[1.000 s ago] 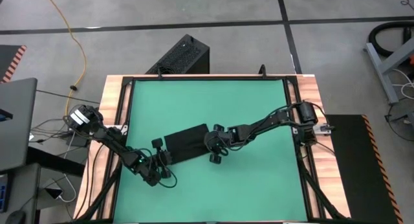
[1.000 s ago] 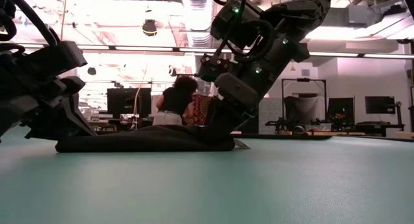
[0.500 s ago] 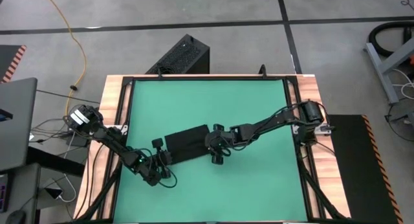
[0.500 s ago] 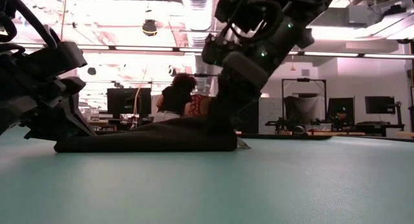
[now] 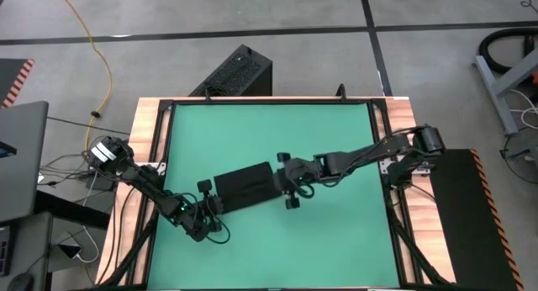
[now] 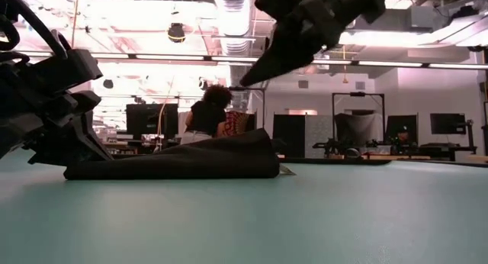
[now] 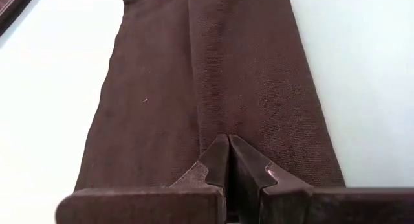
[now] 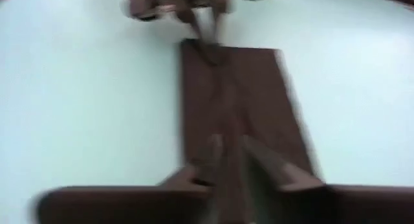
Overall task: Roll towel
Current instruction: Roll the black towel
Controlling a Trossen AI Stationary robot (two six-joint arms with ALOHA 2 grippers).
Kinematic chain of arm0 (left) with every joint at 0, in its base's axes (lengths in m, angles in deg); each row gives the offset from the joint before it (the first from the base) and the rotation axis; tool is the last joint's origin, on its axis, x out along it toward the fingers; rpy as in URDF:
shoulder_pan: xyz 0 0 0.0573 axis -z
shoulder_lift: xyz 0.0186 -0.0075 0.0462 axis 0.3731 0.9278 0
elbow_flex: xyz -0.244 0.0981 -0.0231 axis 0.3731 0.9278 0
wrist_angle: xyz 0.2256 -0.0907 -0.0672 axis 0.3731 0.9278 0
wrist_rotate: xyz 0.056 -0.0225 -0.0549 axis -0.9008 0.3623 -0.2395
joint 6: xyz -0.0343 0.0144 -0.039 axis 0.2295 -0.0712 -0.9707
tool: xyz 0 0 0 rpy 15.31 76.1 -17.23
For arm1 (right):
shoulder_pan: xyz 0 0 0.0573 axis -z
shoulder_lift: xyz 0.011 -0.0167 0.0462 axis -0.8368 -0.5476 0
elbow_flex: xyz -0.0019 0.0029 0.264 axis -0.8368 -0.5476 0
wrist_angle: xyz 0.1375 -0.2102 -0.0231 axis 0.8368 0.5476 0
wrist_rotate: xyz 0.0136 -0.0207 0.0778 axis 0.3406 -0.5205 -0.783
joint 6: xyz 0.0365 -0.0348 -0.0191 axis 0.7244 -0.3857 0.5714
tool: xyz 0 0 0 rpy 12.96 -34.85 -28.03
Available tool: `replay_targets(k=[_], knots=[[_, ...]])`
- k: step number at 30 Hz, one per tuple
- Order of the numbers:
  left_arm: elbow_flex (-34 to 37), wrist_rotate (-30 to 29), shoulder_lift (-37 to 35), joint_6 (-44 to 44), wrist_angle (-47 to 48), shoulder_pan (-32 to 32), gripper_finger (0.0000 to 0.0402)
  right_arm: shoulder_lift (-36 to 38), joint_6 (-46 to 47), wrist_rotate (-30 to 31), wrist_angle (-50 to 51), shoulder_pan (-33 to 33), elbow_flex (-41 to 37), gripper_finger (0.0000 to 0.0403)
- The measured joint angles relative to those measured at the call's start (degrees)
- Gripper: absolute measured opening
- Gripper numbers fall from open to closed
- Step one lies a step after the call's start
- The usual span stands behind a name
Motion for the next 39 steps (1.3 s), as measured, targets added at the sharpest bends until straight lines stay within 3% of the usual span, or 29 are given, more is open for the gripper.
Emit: replay_targets(k=[2,4,9,14,25,30,35,39], knots=[[0.00,0.03,0.00,-0.06,0.17,0.02,0.0000,-1.30,-0.14,-3.08,-4.18,-0.02,-1.94,0.0032],[0.00,0.05,0.00,-0.12,0.20,0.02,0.0000,-2.99,-0.24,-3.86,-8.74,-0.07,-3.78,0.0014],[0.00,0.22,0.02,-0.46,0.88,0.02,0.0000,-8.56,0.39,-4.03,-13.56,0.33,-4.18,0.0025],[0.00,0.38,0.02,-1.33,1.75,0.02,0.0000,-13.36,0.17,-4.17,-17.55,1.93,-4.18,0.0009],[0.00,0.88,0.02,-1.42,2.73,0.02,0.0000,-15.81,1.26,-5.61,-15.66,4.22,-4.12,0.0010],[-0.60,-1.99,-0.56,-1.12,2.74,0.87,0.0000,-19.44,3.36,-5.53,-16.82,3.48,-3.93,0.0010],[-3.56,-4.96,-2.78,6.88,3.21,2.94,0.0000,-21.46,5.04,-5.06,-18.50,2.39,-3.92,0.0010],[-7.45,-5.87,-5.74,9.55,9.39,3.66,0.0002,-21.52,5.11,-4.86,-18.73,2.04,-3.94,0.0010]])
